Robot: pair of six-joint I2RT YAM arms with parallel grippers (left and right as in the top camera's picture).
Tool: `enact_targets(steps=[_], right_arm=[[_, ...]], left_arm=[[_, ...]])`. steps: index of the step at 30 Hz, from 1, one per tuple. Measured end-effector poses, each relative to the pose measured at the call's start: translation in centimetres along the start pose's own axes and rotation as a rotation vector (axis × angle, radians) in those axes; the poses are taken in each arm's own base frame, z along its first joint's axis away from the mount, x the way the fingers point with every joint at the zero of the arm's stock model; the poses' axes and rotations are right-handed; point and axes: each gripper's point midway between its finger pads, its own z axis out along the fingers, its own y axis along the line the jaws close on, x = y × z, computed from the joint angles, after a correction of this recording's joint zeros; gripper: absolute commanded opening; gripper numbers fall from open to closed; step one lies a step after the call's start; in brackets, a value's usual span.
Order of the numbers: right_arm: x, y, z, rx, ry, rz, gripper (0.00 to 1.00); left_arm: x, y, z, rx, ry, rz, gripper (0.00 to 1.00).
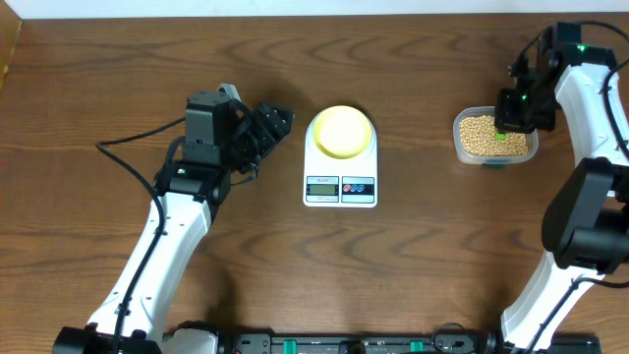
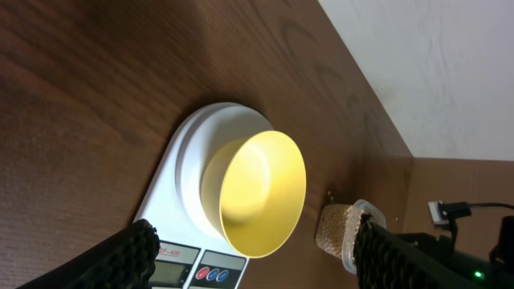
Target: Scoop item into bowl and weigh 50g on scale
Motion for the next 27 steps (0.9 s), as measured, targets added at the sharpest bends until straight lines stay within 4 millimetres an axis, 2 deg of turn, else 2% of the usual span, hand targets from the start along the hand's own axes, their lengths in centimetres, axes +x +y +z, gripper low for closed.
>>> enact_targets(steps=[6,12,21,27], right_arm=[[0.2,0.6,1.3,-0.044,-0.003,-0.001,0.01],[0.2,0.7,1.4,-0.055,-0.004,0.0,0.01],[0.3,0.9,1.4,-0.062,0.001,0.0,0.03],[0.4,1.0,1.3,-0.092,0.001,0.01,0.04]], left_arm=[[0.0,0.0,0.0,0.0,0.0,0.0,0.79],[-0.1,0.1,0.0,-0.006,-0.007,0.006,0.8],[-0.4,0.4,0.0,-0.022,-0.025,0.11,0.79],[-0.6,1.1,0.0,-0.06,-0.035,0.147,0.79]])
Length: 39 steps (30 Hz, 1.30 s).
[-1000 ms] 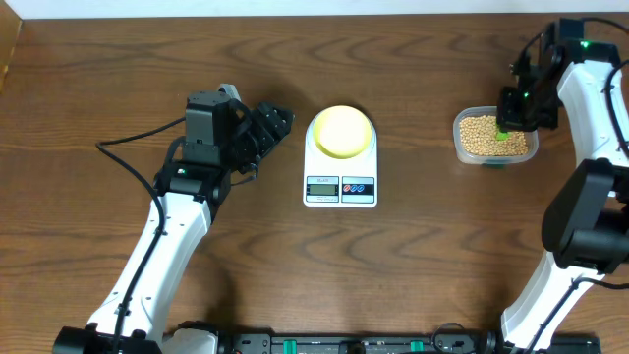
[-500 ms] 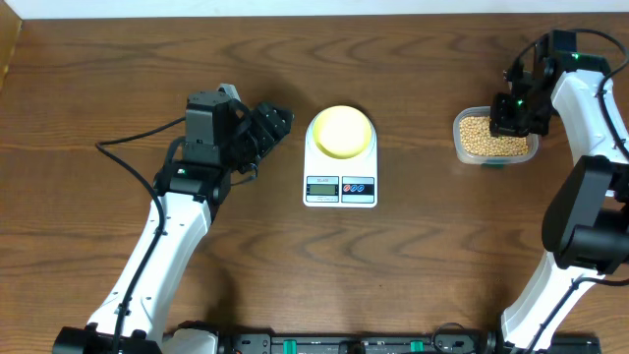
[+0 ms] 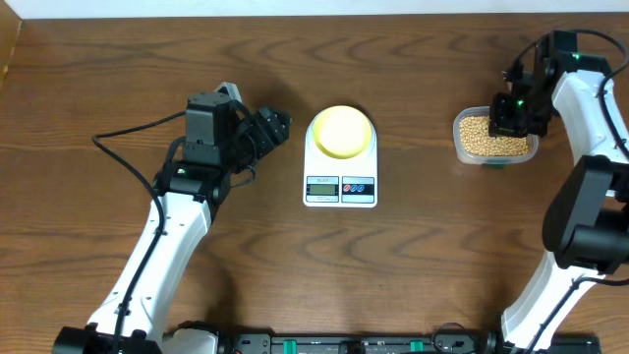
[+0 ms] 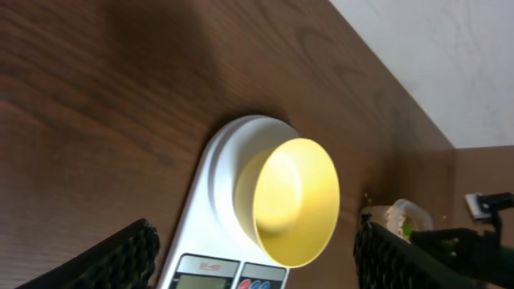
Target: Scoop item into bowl and weigh 50g on scale
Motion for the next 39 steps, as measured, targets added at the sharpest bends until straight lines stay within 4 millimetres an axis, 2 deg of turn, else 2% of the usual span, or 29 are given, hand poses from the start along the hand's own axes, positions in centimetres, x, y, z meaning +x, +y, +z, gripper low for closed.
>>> enact_targets(steps=[6,9,14,16,28,32,37,39], right_arm=[[0.1,-0.8,-0.2,-0.031,-0.001,0.034,0.09],[0.0,-1.2,-0.3,-0.037,-0.004,0.041,0.19],[0.0,-1.3,-0.3,-0.042,-0.004,0.039,0.46],[0.0,-1.3,-0.3,-0.044,-0.005,0.039,0.52],[0.1,-1.2,-0.4,-0.047,0.0,0.03,0.6],[0.0,-1.0,-1.3,-0.047,0.005,0.025,0.63],[-1.7,-0.7,-3.0,-0.046,-0.051,0.005,0.72],[-1.9,-0.7,-3.2,-0.045,-0.059,-0.002,0.72]], left_arm=[[-0.2,0.2,0.0,-0.012,-0.011,0.007,0.8],[-0.2,0.2,0.0,-0.012,-0.011,0.008,0.79],[-0.2,0.2,0.0,-0.012,-0.011,0.015,0.8],[-0.2,0.2,0.0,-0.012,-0.011,0.018,0.79],[-0.2,0.2,0.0,-0.012,-0.011,0.093,0.79],[-0.2,0.2,0.0,-0.012,-0.011,0.12,0.8],[-0.2,0.2,0.0,-0.013,-0.011,0.134,0.8],[-0.2,0.2,0.0,-0.013,-0.01,0.134,0.8]])
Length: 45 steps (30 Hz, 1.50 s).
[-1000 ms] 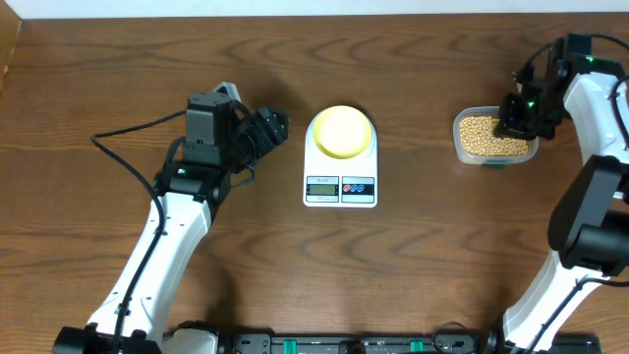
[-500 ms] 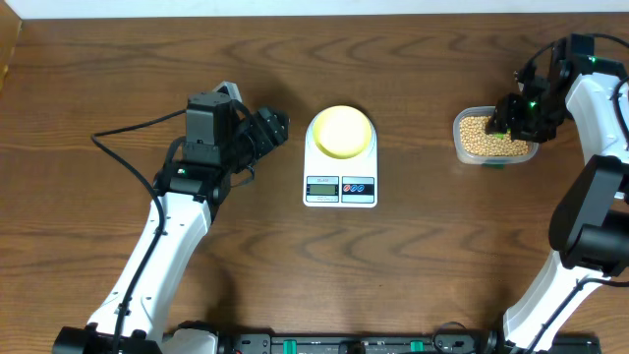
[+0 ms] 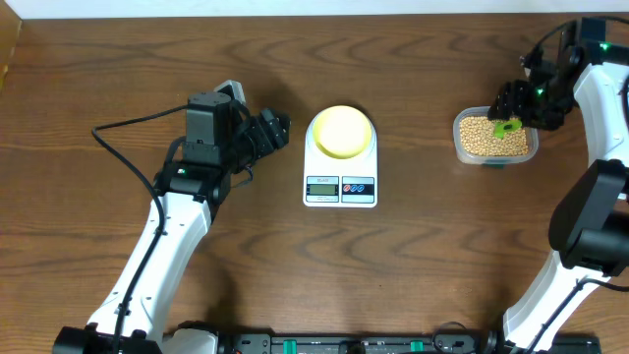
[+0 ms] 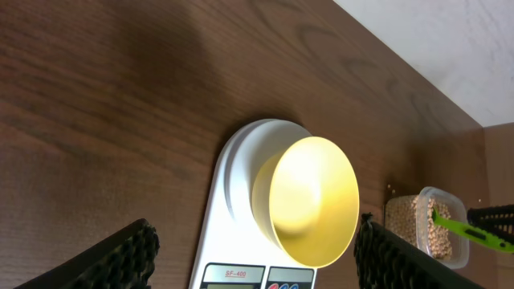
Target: Scoop item into bowl and weigh 50g on scale
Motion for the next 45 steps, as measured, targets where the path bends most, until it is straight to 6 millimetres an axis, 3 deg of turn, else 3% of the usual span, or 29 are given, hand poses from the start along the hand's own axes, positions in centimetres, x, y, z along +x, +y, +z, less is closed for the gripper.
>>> enact_targets(steps=[2,4,6,10,23,24,26,27,28,30,40,45], right_arm=[[0.0,0.0,0.0,0.0,0.001,-0.002,0.72],[0.2,0.0,0.0,0.0,0.007,0.0,0.79],[0.5,0.0,0.0,0.0,0.019,0.003,0.99],[1.2,0.0,0.0,-0.002,0.05,0.007,0.99],[1.1,0.0,0.0,-0.002,0.046,0.006,0.99],[1.1,0.0,0.0,-0.002,0.046,0.006,0.99],[1.1,0.0,0.0,-0.002,0.046,0.006,0.99],[1.1,0.0,0.0,-0.002,0.046,0.006,0.99],[1.1,0.0,0.0,-0.002,0.046,0.006,0.99],[1.1,0.0,0.0,-0.002,0.046,0.006,0.99],[1.1,0.0,0.0,-0.002,0.046,0.006,0.99],[1.1,0.0,0.0,-0.002,0.046,0.006,0.99]], left_arm=[[0.1,0.0,0.0,-0.002,0.002,0.0,0.8],[0.1,0.1,0.0,-0.004,0.006,0.001,0.8],[0.1,0.1,0.0,-0.004,0.006,0.006,0.8],[0.1,0.1,0.0,-0.004,0.005,0.016,0.8],[0.1,0.1,0.0,-0.004,0.006,0.02,0.8],[0.1,0.1,0.0,-0.004,0.005,0.02,0.7],[0.1,0.1,0.0,-0.005,0.005,0.015,0.35],[0.1,0.1,0.0,-0.004,0.005,0.019,0.24],[0.1,0.1,0.0,-0.006,0.005,0.021,0.15],[0.1,0.1,0.0,-0.006,0.004,0.023,0.08],[0.3,0.1,0.0,-0.003,0.013,0.025,0.07],[1.6,-1.6,-0.1,0.096,0.079,0.13,0.07]])
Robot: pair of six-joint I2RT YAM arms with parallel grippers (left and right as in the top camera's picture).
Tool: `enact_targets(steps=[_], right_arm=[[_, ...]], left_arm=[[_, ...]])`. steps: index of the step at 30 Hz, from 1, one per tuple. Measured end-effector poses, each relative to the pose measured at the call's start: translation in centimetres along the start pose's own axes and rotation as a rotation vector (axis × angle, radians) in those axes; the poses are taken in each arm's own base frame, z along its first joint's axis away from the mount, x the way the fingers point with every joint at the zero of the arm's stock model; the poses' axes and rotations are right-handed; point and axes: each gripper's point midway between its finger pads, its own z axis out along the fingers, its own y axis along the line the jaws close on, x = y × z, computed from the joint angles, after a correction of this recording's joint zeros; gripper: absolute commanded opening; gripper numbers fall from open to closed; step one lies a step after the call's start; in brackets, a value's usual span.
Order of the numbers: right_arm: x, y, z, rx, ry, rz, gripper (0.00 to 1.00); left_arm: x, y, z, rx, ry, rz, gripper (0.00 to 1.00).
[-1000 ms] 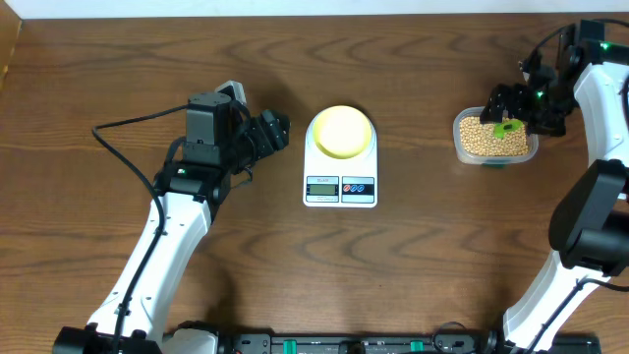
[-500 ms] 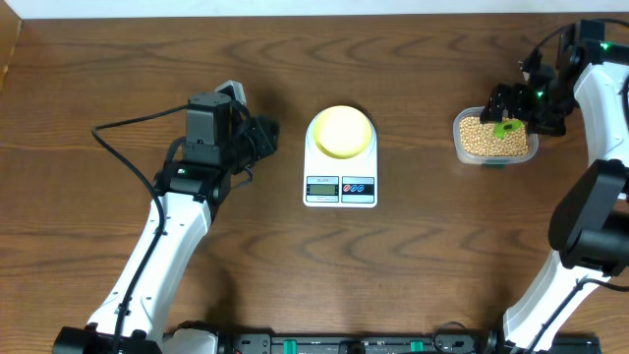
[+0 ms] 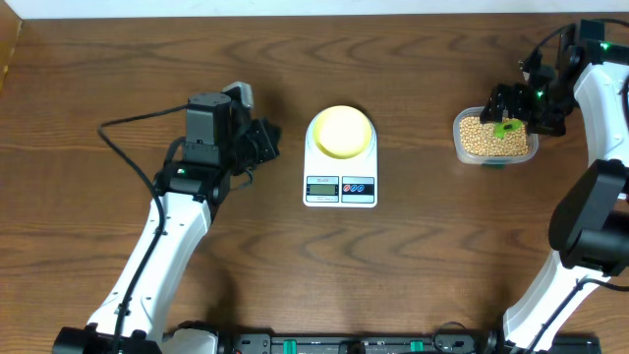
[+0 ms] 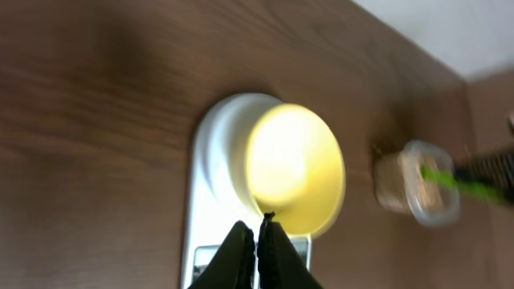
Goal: Scoop item into bowl and weigh 50g on scale
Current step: 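Move the left gripper over the scale's button panel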
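Note:
A yellow bowl [image 3: 340,132] stands on the white scale [image 3: 340,187] at mid table; the left wrist view also shows the bowl [image 4: 295,164] on the scale [image 4: 207,201]. My left gripper [image 3: 265,141] hovers just left of the scale, fingers [image 4: 241,245] shut together with nothing between them. At far right a clear container of beans [image 3: 482,138] sits on the table. My right gripper [image 3: 513,106] hangs over its right side, shut on a green scoop [image 3: 507,126] whose tip rests at the beans. The left wrist view is blurred but shows the container [image 4: 405,189] and the scoop [image 4: 450,181].
A black cable [image 3: 128,138] loops left of the left arm. The table's far edge meets a white wall [image 3: 295,8]. Both arm bases stand at the near edge.
My left gripper has gone from wide open to shut, still left of the scale. The right gripper with the green scoop has shifted slightly, scoop still at the beans.
At first my left gripper stood open beside the scale and my right gripper hung over the bean container. The right gripper then drew toward the container's right side with the green scoop showing. Now the left gripper is shut.

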Motion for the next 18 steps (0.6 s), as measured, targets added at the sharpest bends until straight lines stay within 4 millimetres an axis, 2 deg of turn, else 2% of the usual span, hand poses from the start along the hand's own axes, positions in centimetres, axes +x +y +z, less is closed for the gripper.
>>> enact_targets(steps=[5,12,18], right_arm=[[0.0,0.0,0.0,0.0,0.0,0.0,0.99],[0.0,0.0,0.0,0.0,0.0,0.0,0.99],[0.0,0.0,0.0,0.0,0.0,0.0,0.99]], left_arm=[[2.0,-1.6,0.1,0.075,0.083,0.115,0.07],[5.9,-3.8,0.2,0.116,0.218,0.264,0.07],[6.9,-7.4,0.0,0.079,0.225,0.49,0.08]])
